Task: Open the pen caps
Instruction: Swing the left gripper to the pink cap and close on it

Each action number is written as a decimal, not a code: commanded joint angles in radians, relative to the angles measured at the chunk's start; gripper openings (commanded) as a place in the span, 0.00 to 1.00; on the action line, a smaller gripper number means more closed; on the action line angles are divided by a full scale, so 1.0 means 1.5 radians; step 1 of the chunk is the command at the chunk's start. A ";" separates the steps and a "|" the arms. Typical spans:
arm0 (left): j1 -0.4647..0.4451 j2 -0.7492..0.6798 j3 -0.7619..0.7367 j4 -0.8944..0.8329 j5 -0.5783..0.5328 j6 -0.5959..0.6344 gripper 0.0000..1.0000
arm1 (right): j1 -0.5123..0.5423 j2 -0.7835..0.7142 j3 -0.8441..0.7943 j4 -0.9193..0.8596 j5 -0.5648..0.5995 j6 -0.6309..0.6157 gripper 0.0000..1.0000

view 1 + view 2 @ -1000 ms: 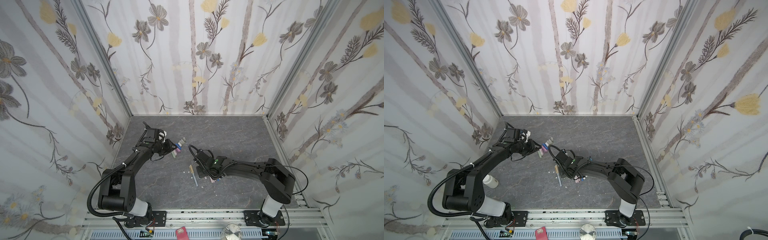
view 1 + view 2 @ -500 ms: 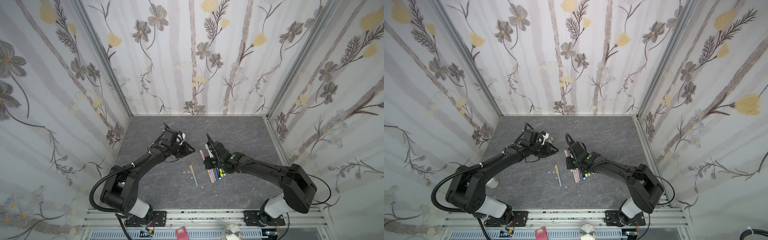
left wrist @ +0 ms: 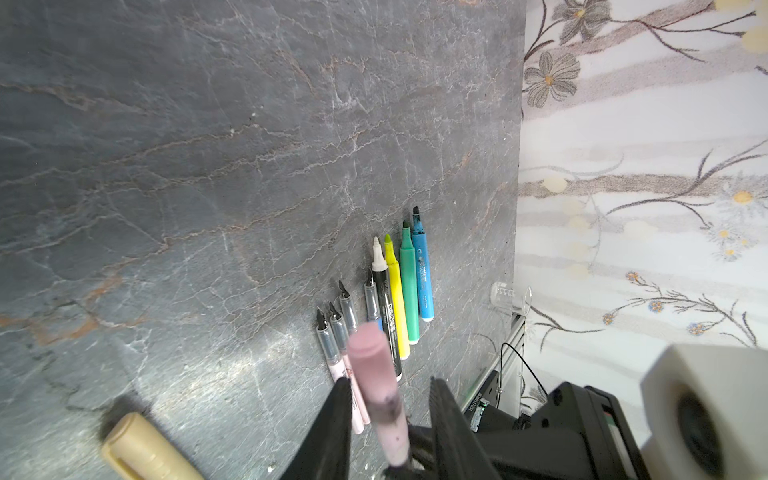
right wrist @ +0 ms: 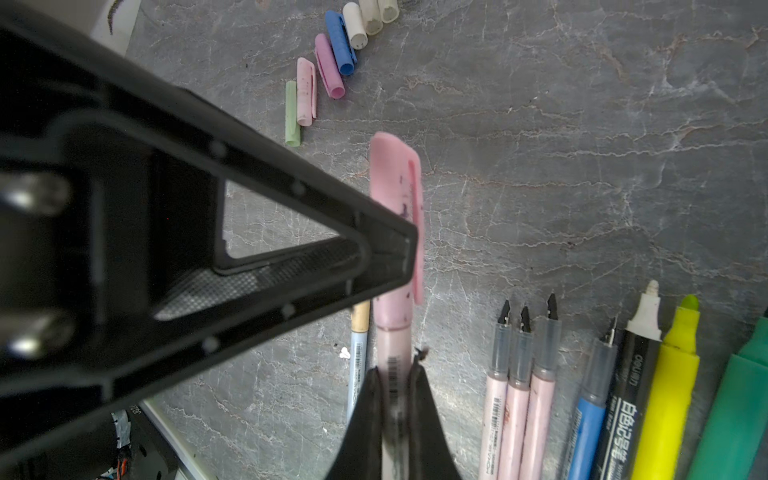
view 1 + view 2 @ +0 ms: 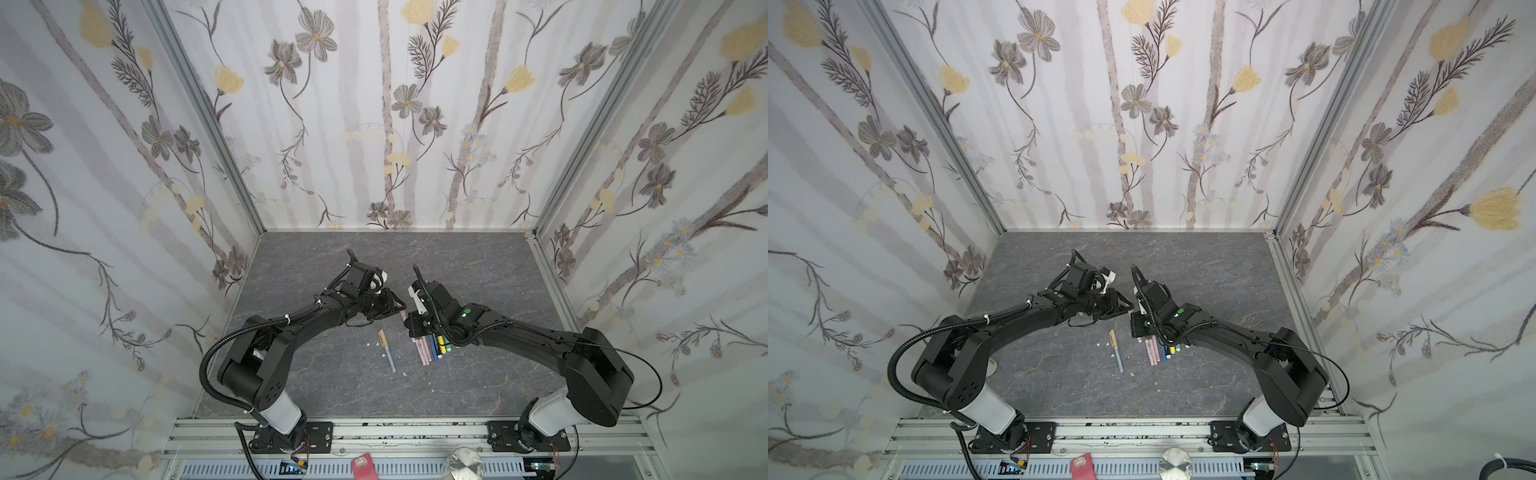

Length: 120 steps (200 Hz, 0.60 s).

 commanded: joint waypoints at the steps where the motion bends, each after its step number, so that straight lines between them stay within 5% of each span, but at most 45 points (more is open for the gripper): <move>1: -0.004 0.010 0.011 0.030 -0.005 -0.010 0.31 | 0.000 -0.002 0.005 0.017 -0.005 0.006 0.00; 120: -0.016 0.038 0.027 0.042 0.001 -0.018 0.02 | 0.000 -0.001 -0.003 0.026 -0.009 0.006 0.00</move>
